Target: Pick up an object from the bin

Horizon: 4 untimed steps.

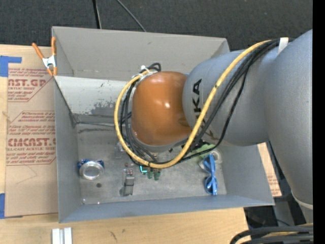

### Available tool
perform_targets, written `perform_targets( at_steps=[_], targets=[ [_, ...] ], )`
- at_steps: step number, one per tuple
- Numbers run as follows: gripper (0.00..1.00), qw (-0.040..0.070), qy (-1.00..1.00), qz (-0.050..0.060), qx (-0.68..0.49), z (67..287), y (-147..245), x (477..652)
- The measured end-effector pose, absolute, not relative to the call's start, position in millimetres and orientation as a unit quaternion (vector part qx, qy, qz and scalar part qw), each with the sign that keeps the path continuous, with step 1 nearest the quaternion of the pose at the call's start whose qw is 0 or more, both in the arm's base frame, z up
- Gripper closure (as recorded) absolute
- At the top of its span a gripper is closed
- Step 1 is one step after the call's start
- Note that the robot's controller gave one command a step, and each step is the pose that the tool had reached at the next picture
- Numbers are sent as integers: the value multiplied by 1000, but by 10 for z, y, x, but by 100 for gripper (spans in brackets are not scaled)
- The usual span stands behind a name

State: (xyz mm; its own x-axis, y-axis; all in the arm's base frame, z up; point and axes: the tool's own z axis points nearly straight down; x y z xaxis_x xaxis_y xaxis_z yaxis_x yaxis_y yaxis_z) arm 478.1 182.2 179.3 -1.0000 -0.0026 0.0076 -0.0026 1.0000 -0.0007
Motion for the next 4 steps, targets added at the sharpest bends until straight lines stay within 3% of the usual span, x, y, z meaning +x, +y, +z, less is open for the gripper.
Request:
perform_targets(
  at_steps=[1, 2, 3, 4],
  targets=[
    [0, 2, -1000, 0, 23, 650, 2179, 5133],
    [100, 0, -1000, 0, 21, 693, 2167, 5143],
    [100, -5, -1000, -2, 20, 2482, 2256, 5193],
    [0, -1, -1000, -1, 20, 2439, 2249, 5179]
  ],
)
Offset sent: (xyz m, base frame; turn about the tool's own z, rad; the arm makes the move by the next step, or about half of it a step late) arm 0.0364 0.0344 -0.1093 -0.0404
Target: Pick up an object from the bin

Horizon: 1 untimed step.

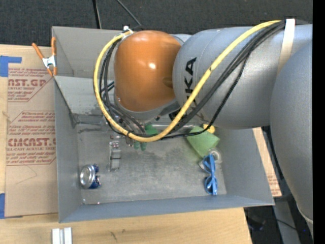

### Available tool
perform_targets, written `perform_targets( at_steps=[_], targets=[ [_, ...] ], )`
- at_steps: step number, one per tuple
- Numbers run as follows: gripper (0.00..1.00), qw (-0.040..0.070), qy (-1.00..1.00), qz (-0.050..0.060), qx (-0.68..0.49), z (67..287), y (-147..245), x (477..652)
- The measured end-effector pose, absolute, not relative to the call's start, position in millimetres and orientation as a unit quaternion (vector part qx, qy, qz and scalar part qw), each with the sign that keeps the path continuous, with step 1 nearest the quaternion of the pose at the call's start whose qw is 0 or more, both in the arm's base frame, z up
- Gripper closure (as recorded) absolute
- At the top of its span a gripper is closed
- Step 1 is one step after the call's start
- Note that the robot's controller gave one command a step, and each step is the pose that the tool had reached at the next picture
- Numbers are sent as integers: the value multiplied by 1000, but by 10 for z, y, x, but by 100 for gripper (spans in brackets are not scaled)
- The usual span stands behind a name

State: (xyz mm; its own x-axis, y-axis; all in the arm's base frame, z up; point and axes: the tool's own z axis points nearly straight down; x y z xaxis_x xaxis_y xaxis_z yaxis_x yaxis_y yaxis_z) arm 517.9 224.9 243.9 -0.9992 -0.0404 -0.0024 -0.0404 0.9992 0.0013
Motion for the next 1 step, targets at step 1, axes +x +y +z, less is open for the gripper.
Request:
perform_targets(
  at_steps=[1],
  targets=[
    [0, -4, 1000, -1, 27, 652, 2257, 5105]
  ],
)
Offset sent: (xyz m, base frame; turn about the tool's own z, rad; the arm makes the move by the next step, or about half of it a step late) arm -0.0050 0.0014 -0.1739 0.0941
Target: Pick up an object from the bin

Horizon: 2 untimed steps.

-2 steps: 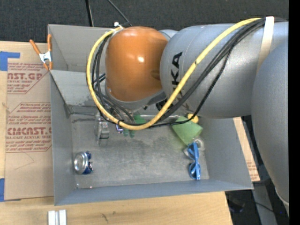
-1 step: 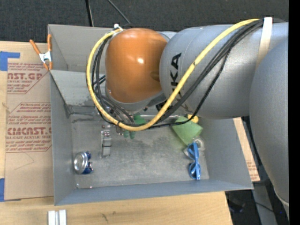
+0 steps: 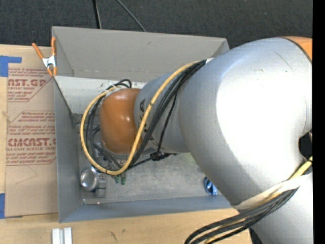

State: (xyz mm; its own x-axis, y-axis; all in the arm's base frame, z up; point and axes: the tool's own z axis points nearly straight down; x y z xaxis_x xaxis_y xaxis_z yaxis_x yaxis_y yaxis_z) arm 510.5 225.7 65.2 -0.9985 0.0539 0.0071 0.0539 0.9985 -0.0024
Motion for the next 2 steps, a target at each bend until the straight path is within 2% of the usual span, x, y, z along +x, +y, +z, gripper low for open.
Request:
perform_targets(
  at_steps=[1, 2],
  targets=[
    [100, 0, -1000, 0, -27, 693, 2257, 5129],
    [100, -5, -999, -3, -48, 2425, 2427, 5135]
  ],
)
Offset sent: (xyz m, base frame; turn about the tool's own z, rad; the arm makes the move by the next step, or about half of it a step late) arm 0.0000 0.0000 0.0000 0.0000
